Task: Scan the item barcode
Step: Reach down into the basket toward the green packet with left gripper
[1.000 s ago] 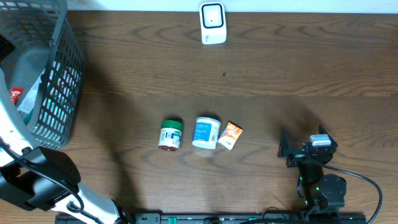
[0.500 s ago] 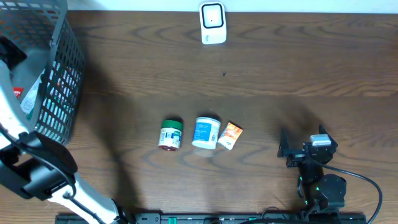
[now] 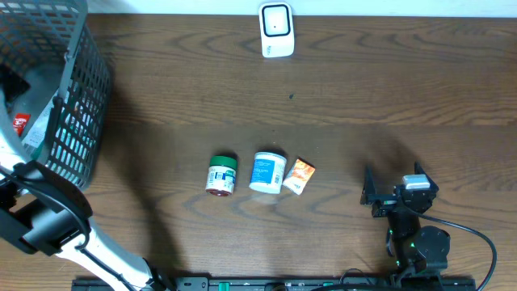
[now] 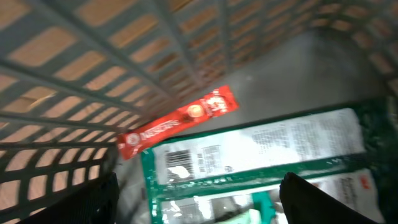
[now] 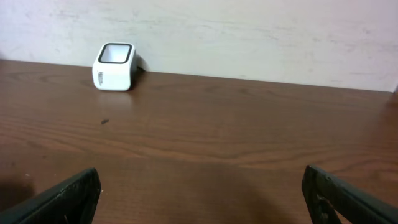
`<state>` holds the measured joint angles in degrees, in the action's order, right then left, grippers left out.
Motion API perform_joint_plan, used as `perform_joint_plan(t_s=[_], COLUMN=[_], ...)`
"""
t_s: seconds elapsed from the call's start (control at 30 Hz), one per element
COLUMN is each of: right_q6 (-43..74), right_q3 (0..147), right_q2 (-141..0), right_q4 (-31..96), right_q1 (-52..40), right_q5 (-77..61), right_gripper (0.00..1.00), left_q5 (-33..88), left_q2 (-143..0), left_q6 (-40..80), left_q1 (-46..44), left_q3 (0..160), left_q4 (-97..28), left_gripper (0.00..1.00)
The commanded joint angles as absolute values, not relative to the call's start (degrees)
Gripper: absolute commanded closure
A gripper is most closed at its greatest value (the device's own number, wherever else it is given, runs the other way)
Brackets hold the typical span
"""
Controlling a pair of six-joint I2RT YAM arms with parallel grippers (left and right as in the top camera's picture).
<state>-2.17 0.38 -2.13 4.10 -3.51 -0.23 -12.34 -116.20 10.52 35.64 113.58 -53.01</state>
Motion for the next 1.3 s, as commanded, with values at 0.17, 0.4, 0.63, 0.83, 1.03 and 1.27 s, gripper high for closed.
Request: perform_joint_plan(t_s=[0.17,0.4,0.63,0.83,1.03,1.27], right_q6=[-2.4,-2.4,-2.4,-2.4,-2.4,-2.4], right_q3=[0.3,0.3,0.3,0.3,0.3,0.3], right_q2=[-1.9,-1.9,-1.9,-1.9,-1.9,-1.9], right_q4=[4.4,4.4,4.4,4.4,4.4,4.4], right_q1=[-3.0,-3.0,-3.0,-3.0,-3.0,-3.0], right_q5=[-0.3,-0.3,-0.3,-0.3,-0.3,-0.3], right_gripper=[0.01,0.01,0.01,0.01,0.01,0.01], left_q5=[-6.6,3.7,10.0,10.1,6.6,1.7], left_q2=[-118.6,-120.9,-119.5,-113.4,-114.1,-115.8], left_q6=[11.5,6.8,4.8,5.2,5.2,5.1], left_q1=[38.7,38.7,38.7,38.7,38.7,38.7], left_q3=[108.9,104.6,105.9,105.9,101.2,86.1], left_q4=[-53.5,-54.2,-56.7,-61.7,-65.5,-56.1], left_gripper=[0.2,0.2,0.2,0.2,0.2,0.12])
